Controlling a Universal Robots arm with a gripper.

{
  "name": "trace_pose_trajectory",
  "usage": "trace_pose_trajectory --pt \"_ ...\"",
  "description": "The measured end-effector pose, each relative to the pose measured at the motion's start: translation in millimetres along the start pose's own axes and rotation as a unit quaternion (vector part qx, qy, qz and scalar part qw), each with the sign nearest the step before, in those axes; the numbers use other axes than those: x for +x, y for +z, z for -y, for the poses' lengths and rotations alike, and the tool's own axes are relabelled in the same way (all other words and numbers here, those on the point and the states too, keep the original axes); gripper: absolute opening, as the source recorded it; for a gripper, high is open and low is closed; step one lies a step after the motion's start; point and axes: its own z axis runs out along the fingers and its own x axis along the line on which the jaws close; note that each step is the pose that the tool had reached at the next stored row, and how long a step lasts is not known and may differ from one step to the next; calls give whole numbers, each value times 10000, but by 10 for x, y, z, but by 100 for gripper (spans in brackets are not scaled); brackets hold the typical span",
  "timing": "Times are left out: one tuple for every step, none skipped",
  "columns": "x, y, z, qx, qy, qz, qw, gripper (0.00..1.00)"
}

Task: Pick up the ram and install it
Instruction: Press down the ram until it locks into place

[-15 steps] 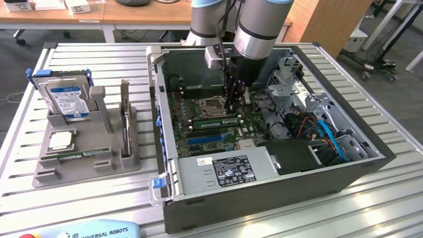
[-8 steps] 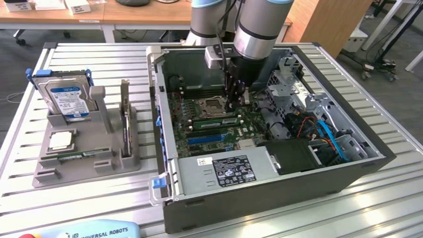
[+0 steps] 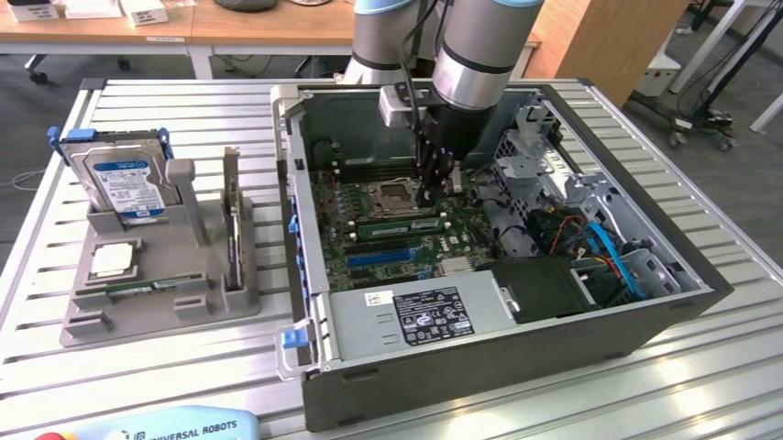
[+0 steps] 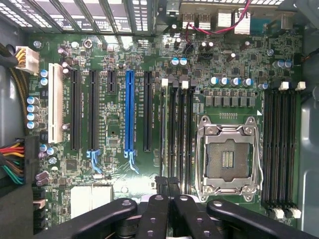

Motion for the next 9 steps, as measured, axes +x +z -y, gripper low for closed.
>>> trace_pose_trajectory --pt "0 0 10 0 1 0 10000 10" --pt "0 0 25 0 1 0 10000 10" --pt "0 0 42 -1 1 1 10000 10" --pt "0 -1 63 -1 0 1 10000 10" --pt "0 -2 83 -1 0 0 10000 10" --pt "0 -3 105 -2 1 0 10000 10" --pt "0 -3 125 -2 1 0 10000 10" --pt "-1 -4 145 -3 1 0 10000 10" --pt "-1 -5 166 -4 1 0 10000 10"
